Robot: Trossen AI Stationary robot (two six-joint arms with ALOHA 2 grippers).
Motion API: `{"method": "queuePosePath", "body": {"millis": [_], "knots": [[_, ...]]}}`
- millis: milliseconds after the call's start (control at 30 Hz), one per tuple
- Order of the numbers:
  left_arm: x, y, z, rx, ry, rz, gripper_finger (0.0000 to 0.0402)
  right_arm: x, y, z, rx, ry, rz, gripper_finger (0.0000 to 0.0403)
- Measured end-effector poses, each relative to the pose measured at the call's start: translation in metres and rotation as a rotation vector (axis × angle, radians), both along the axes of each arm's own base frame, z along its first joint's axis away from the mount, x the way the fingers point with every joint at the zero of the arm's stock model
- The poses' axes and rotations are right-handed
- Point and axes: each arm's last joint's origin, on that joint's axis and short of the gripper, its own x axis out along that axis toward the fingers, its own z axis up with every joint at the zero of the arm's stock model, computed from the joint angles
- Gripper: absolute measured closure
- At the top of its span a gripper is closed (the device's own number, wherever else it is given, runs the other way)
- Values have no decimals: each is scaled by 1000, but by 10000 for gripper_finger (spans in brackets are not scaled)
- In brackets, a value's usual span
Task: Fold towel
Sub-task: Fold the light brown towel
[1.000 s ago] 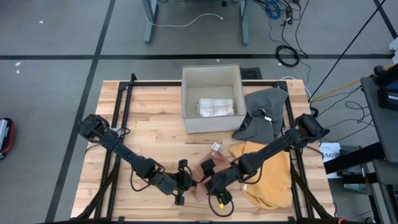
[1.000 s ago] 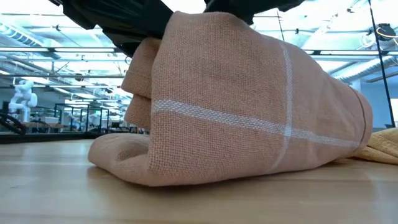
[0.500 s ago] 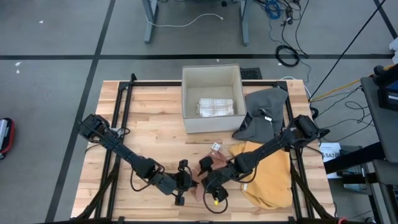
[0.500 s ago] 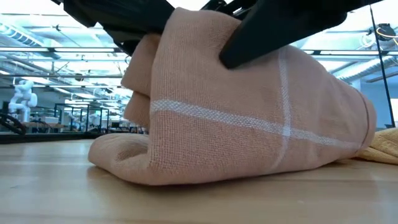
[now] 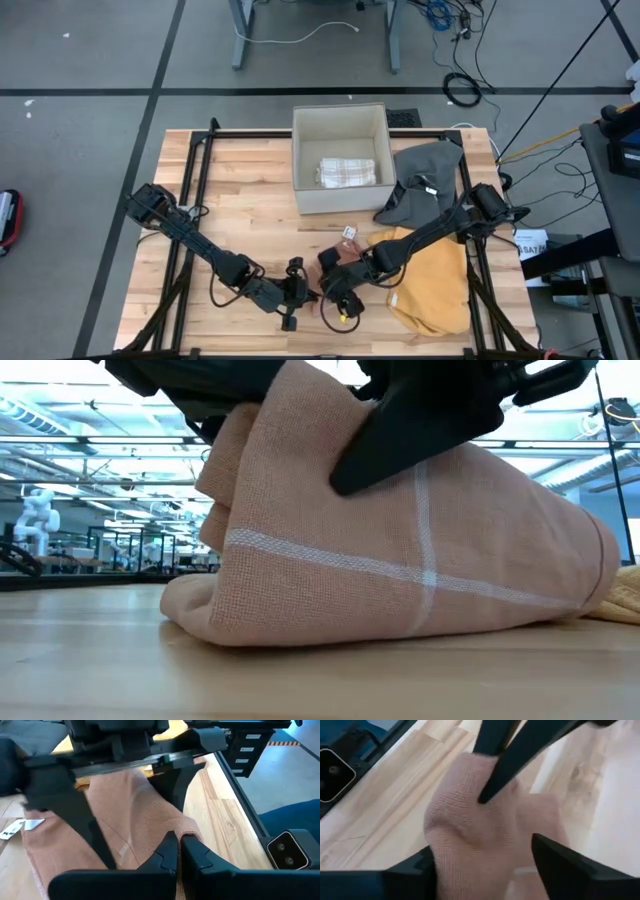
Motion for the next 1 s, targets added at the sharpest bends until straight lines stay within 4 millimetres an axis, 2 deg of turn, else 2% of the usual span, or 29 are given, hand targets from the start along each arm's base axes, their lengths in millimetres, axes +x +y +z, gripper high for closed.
{"method": "queuePosePath", "body": {"millis": [267, 400, 600, 833, 1000], "knots": [[-1, -2, 1, -6, -5, -5, 395, 5, 1, -24, -27, 49, 32, 244], [-3, -4, -1, -18, 19, -1, 368, 4, 0, -19, -28, 35, 37, 294], [-6, -3, -5, -16, 59, 10, 301, 3, -2, -7, 24, 25, 88, 386], [-11, -10, -6, 9, 63, -24, 217, 4, -18, -7, 98, 141, 88, 397], [-21, -12, -16, 95, 173, -46, 190, 6, -26, -7, 216, 197, 144, 398]]}}
